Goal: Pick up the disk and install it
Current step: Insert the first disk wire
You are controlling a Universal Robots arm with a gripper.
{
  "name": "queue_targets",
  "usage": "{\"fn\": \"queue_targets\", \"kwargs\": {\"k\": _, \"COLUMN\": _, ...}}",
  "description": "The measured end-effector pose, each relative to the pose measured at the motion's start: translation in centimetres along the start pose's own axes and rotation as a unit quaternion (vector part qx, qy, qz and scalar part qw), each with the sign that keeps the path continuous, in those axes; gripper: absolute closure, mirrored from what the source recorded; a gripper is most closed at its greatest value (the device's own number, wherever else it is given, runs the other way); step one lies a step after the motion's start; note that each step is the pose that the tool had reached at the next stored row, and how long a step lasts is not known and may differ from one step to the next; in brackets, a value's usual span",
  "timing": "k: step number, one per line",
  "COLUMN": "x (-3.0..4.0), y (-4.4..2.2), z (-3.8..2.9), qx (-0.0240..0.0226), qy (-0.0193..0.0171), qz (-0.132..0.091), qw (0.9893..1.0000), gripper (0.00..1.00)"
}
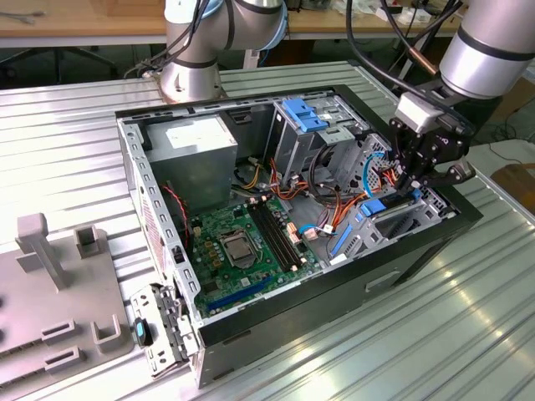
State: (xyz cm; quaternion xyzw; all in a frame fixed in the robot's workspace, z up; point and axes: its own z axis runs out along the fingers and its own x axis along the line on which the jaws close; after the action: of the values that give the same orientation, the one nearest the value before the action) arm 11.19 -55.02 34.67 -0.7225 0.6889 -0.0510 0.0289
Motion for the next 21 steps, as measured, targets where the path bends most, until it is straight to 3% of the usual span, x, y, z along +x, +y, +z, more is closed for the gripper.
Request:
{"fn": "queue_targets", "kwargs": {"k": 6, "x": 0.01, "y": 0.04, "z": 0.13, "qx": 0.0001, "qy": -0.0012, "qz": 0.000, "qw": 1.0000, "gripper": 0.84}}
{"fn": "queue_targets", "kwargs": {"k": 8, "x": 0.01, "y": 0.31, "z": 0.09, "qx": 0.0004, "qy": -0.0027, "qz": 0.001, "qw": 1.0000, "gripper": 0.84}}
{"fn": "queue_targets", "kwargs": {"k": 21, "x": 0.01, "y": 0.30, "z": -0.16, "qx": 0.0001, "qy": -0.0018, "qz": 0.009, "qw": 1.0000, "gripper": 0.84}}
